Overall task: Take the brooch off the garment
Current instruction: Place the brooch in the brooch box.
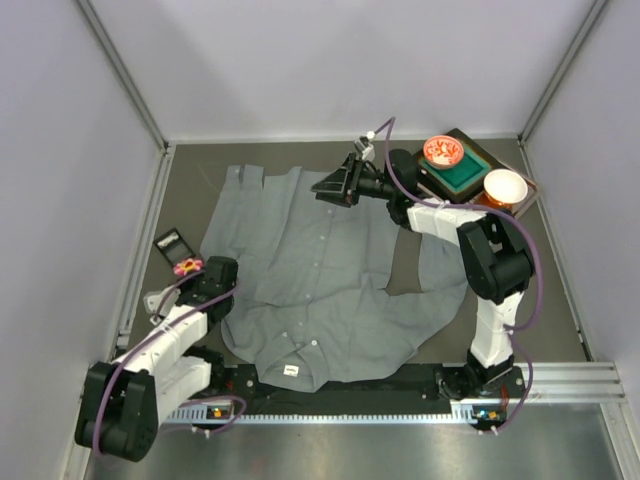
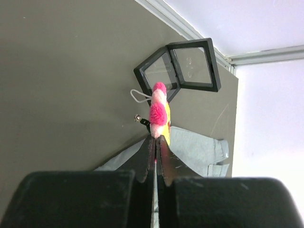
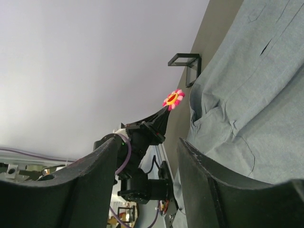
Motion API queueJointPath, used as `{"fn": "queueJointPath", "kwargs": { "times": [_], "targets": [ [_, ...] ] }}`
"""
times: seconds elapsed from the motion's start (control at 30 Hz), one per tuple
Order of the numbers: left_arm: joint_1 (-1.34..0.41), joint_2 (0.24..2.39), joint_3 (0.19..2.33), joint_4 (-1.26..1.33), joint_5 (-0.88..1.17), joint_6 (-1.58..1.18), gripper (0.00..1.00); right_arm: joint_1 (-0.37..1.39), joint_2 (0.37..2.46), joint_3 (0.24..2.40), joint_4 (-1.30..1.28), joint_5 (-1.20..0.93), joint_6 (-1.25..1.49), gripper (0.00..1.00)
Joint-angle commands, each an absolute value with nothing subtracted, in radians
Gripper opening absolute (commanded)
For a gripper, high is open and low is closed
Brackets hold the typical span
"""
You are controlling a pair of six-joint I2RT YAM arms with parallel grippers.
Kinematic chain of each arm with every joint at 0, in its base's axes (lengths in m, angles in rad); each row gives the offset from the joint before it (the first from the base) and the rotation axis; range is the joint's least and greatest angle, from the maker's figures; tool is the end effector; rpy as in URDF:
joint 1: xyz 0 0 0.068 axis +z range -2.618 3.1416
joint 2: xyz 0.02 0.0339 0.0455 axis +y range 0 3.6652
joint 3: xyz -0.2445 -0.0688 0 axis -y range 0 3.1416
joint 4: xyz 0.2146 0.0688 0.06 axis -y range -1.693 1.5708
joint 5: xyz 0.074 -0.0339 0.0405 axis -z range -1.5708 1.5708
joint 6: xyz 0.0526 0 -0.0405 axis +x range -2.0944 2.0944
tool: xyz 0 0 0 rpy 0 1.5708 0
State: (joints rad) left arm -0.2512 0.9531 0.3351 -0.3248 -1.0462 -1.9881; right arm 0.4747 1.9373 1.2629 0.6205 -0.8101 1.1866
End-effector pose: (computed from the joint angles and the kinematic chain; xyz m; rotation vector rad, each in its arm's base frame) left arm 0.1537 0.0076 0.1562 -1.7288 0.9835 -0.0798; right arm 0.3586 0.2271 0.2487 -0.0598 1.9959 1.8292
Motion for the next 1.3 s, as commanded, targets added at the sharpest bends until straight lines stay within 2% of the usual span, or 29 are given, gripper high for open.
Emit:
{"fn": "queueJointPath", "kwargs": {
  "times": [0.0,0.2,0.4,0.53,1.27],
  "targets": [
    [-0.201,0.974,0.310,-0.187,-1.022,-2.263,0.00,0.471,1.921,1.253,0.690,-0.821,1.193,0.53],
    [-0.132,1.012,0.264,0.041,-0.980,-2.152,0.00,0.468,1.924,1.249,0.707,-0.824,1.203,0.52],
    [-0.065,1.066,0.262,0.112,-0.931,-2.092,0.00,0.463,1.924,1.246,0.727,-0.828,1.216,0.52],
    [-0.015,1.114,0.230,0.274,-0.887,-2.028,0.00,0.460,1.925,1.243,0.739,-0.830,1.223,0.52],
    [0.143,1.337,0.258,0.517,-0.741,-1.901,0.00,0.451,1.940,1.239,0.773,-0.834,1.238,0.51]
  ]
}}
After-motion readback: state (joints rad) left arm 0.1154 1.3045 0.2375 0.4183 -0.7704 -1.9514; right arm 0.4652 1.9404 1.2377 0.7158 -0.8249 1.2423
